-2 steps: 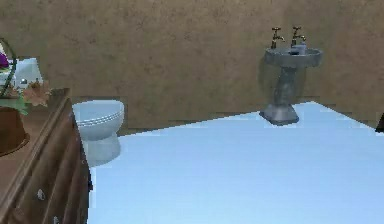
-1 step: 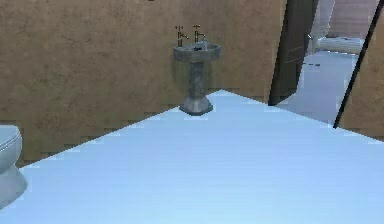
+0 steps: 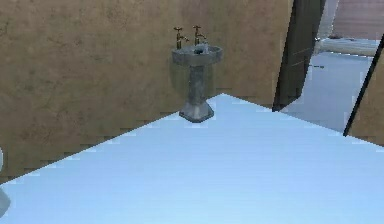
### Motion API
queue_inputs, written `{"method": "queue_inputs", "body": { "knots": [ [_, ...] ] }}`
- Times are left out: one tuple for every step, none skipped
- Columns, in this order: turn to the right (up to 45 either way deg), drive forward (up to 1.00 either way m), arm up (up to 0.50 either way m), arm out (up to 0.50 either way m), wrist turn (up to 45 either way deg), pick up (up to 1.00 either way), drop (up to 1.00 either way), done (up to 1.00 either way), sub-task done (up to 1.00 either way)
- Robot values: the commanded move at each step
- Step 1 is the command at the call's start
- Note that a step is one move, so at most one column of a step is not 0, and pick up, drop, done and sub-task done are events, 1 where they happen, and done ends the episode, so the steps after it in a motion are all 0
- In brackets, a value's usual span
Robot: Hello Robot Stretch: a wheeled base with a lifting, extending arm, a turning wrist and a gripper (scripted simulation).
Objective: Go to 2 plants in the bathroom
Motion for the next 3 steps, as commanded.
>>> {"method": "queue_inputs", "body": {
  "knots": [
    [-33.0, 0.00, 0.00, 0.00, 0.0, 0.00, 0.00, 0.00, 0.00],
    [0.0, 0.45, 0.00, 0.00, 0.0, 0.00, 0.00, 0.00, 0.00],
    [-45.0, 0.00, 0.00, 0.00, 0.0, 0.00, 0.00, 0.00, 0.00]
  ]
}}
